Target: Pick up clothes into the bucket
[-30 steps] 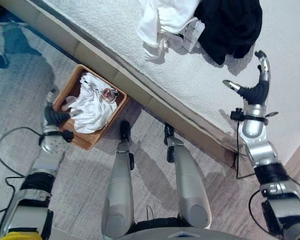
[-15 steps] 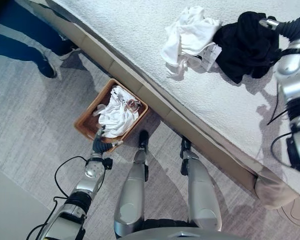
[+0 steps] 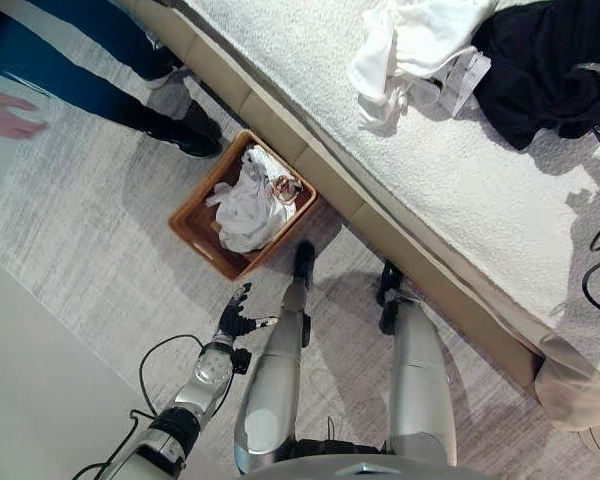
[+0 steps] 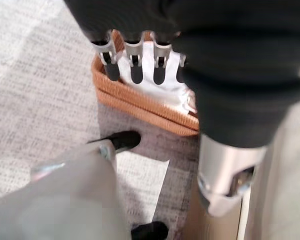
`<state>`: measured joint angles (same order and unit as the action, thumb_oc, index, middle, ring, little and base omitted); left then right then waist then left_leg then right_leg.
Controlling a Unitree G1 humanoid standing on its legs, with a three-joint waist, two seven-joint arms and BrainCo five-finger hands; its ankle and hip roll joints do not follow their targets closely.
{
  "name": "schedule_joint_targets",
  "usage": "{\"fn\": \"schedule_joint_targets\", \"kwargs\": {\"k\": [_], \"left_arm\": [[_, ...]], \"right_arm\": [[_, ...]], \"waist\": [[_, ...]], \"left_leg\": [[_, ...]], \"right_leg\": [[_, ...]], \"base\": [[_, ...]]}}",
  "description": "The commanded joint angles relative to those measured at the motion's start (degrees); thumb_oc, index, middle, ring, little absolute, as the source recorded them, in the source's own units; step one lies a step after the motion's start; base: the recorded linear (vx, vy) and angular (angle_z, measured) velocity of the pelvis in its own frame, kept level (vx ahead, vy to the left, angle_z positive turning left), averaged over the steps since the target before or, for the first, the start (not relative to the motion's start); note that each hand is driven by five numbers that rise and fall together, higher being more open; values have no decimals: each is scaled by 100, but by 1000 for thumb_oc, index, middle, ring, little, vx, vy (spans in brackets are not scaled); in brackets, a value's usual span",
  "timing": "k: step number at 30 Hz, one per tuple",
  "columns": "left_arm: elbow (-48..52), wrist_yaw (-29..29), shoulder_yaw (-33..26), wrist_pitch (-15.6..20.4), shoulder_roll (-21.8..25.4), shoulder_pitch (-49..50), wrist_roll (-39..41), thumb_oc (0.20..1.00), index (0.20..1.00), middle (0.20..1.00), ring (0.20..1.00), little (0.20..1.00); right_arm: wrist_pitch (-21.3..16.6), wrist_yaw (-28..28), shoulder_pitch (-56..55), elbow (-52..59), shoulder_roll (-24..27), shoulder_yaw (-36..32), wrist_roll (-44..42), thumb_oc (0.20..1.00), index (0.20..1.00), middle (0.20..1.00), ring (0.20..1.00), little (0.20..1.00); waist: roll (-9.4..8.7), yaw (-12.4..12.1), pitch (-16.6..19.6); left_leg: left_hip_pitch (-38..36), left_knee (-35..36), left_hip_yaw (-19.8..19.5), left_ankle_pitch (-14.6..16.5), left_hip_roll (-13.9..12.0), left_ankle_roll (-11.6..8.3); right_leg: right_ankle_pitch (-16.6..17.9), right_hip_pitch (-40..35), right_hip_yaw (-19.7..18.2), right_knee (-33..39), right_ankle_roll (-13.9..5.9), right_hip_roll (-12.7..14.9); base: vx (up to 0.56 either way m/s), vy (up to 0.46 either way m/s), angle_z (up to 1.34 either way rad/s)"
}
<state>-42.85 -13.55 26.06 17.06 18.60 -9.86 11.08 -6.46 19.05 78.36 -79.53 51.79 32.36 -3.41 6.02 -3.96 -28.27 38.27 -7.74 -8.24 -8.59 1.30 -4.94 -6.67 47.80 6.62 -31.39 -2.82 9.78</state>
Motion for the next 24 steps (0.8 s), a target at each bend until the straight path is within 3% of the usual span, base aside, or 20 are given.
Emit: {"fn": "schedule_joint_targets", "kwargs": {"k": [1,3,4,5,6,8,9,12,14,15,16,17,24], "left_arm": [[209,-16,-123,101,90,24,336,1000,1000,1000,1000,1000],[360,-49,-126,91,145,2,331,1000,1000,1000,1000,1000],[359,-49,-127,91,145,0,331,1000,1000,1000,1000,1000],[331,-65,-102,94,146,-20,314,1000,1000,1000,1000,1000],[299,-74,-89,90,141,-41,320,1000,1000,1000,1000,1000],[303,-109,-74,80,147,-63,342,1000,1000,1000,1000,1000],[269,-123,-63,75,139,-50,353,1000,1000,1000,1000,1000],[172,-165,-35,65,122,-122,351,1000,1000,1000,1000,1000],[101,-178,-6,67,113,-160,323,1000,1000,1000,1000,1000],[76,-181,-16,71,119,-220,311,1000,1000,1000,1000,1000],[58,-186,11,78,114,-193,301,1000,1000,1000,1000,1000],[39,-191,6,86,115,-261,293,1000,1000,1000,1000,1000],[-43,-262,-120,172,208,-306,234,1000,1000,1000,1000,1000]], "right_arm": [[-17,-149,317,55,516,477,1,1000,1000,1000,1000,1000],[10,-209,419,58,480,531,-83,589,589,589,589,589],[10,-209,422,57,480,532,-84,545,545,545,545,545],[6,-223,441,32,455,542,-106,432,432,432,432,432],[-1,-236,476,24,428,590,-96,200,200,200,200,200],[-14,-236,496,53,368,615,-88,200,200,200,200,200],[-35,-247,436,76,329,620,-95,200,200,200,200,200],[-50,-259,441,153,231,690,-92,200,200,200,200,200],[-69,-243,473,197,178,735,-83,200,200,200,200,200],[-88,-222,541,266,161,736,-113,200,200,200,200,200],[-101,-204,513,314,131,755,-132,200,200,200,200,200],[-114,-167,591,373,128,762,-147,200,200,200,200,200],[-308,110,943,1205,329,950,-397,200,200,200,200,200]], "waist": [[-98,-12,-153],[-97,1,-153],[-98,-1,-153],[-109,8,-153],[-111,13,-153],[-122,25,-153],[-134,37,-153],[-162,64,-153],[-181,77,-153],[-197,91,-153],[-213,104,-153],[-229,111,-153],[-478,258,-153]], "left_leg": [[277,-837,130,557,224,189],[656,-1288,178,699,257,220],[664,-1298,181,704,257,220],[770,-1456,174,776,275,243],[910,-1653,192,853,311,276],[1086,-1863,223,948,326,311],[1046,-2017,229,1190,342,313],[1183,-2122,269,1238,341,338],[1218,-2133,303,1244,334,341],[1355,-2052,345,1026,327,360],[1209,-2081,333,1224,326,343],[1317,-1981,365,1011,320,358],[887,-1779,463,992,279,295]], "right_leg": [[336,-300,-148,455,-202,-107],[275,7,-250,182,-174,-102],[272,15,-253,174,-174,-102],[246,113,-270,62,-164,-103],[213,227,-317,-92,-144,-97],[184,400,-359,-246,-126,-90],[-24,375,-421,-398,-160,-88],[-4,484,-451,-394,-162,-94],[16,501,-476,-356,-166,-105],[241,617,-439,-234,-141,-93],[60,505,-482,-298,-184,-102],[279,603,-453,-174,-157,-96],[438,188,-447,189,-213,-105]], "base": [[0,0,0],[0,0,0],[0,0,0],[0,0,0],[0,0,0],[45,26,-5],[78,29,-4],[16,32,-4],[-43,37,-4],[-9,30,-3],[-86,47,-9],[-15,41,-11],[-42,42,-10]]}}
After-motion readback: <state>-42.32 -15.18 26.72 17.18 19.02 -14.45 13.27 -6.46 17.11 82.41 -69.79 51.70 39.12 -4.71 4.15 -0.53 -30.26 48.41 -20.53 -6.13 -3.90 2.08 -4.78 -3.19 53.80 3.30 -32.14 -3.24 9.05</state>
